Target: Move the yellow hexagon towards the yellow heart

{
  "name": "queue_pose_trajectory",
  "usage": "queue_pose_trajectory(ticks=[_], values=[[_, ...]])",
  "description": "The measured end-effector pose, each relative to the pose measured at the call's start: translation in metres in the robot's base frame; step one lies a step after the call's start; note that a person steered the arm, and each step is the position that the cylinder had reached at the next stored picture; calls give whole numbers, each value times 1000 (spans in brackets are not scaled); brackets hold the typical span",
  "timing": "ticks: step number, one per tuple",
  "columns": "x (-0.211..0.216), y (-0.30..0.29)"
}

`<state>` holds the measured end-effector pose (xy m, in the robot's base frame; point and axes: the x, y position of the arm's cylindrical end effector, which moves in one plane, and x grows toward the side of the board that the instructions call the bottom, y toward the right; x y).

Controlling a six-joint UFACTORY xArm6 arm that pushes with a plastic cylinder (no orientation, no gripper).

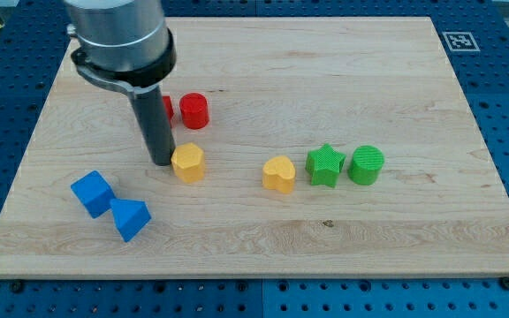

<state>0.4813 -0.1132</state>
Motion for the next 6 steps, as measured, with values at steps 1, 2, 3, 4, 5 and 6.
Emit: queue_pose_trajectory(ticks=[1, 2, 3, 4, 5, 6], values=[[10, 17], [27, 20], [28, 20], [28, 23], [28, 27], [37, 27]])
